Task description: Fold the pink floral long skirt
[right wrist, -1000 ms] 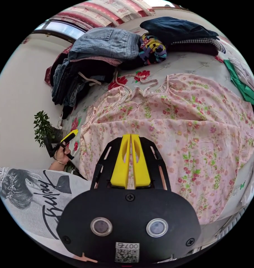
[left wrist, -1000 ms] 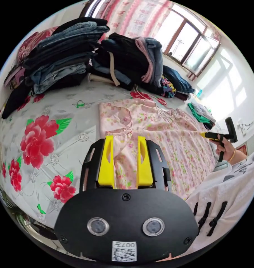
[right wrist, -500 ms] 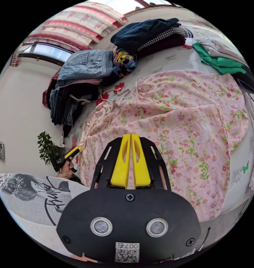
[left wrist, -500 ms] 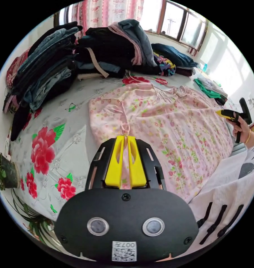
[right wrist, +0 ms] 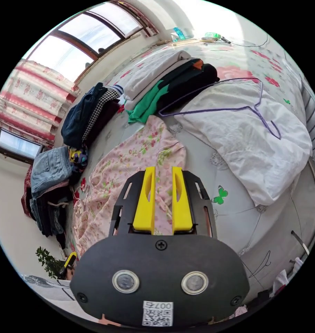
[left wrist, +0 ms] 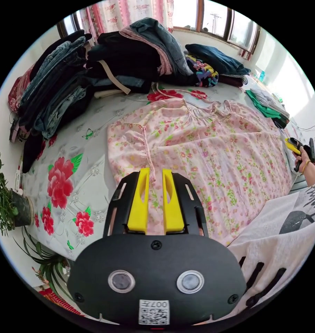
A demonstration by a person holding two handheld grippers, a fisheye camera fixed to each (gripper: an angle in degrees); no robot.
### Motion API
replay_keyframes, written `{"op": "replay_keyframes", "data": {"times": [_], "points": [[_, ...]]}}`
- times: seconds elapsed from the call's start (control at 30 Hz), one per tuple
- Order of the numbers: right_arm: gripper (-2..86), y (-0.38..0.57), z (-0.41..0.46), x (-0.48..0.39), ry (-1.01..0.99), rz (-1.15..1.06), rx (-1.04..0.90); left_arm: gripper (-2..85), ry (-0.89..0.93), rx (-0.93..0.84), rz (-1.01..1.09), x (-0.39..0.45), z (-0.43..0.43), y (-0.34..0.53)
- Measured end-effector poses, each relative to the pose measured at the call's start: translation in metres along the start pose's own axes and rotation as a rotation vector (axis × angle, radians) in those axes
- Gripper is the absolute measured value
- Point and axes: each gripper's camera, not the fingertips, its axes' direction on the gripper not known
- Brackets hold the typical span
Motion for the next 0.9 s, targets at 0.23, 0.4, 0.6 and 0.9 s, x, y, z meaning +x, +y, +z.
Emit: {"op": "replay_keyframes", "data": {"times": [0.23,0.4,0.6,0.9], "points": [[3.2,-0.014,0.034,0.041,-0.224,0.197,0.011,4.8,0.068,-0.032,-0.021,0.023,0.0,-0.018],[0.4,-0.02,0.041,0.013,-0.235,0.135,-0.004,4.0,0.103,-0.019,-0.038,0.025,0.001,-0.029],[-0.1,0.023,0.007,-0.168,-0.171,-0.724,-0.121,1.4,0.12,-0.022,-0.047,0.024,0.003,-0.036],[0.6,0.206,0.083,-0.276,0.138,-1.482,-0.404,2.6,0.196,0.0,0.06,0.038,0.0,-0.043]]}}
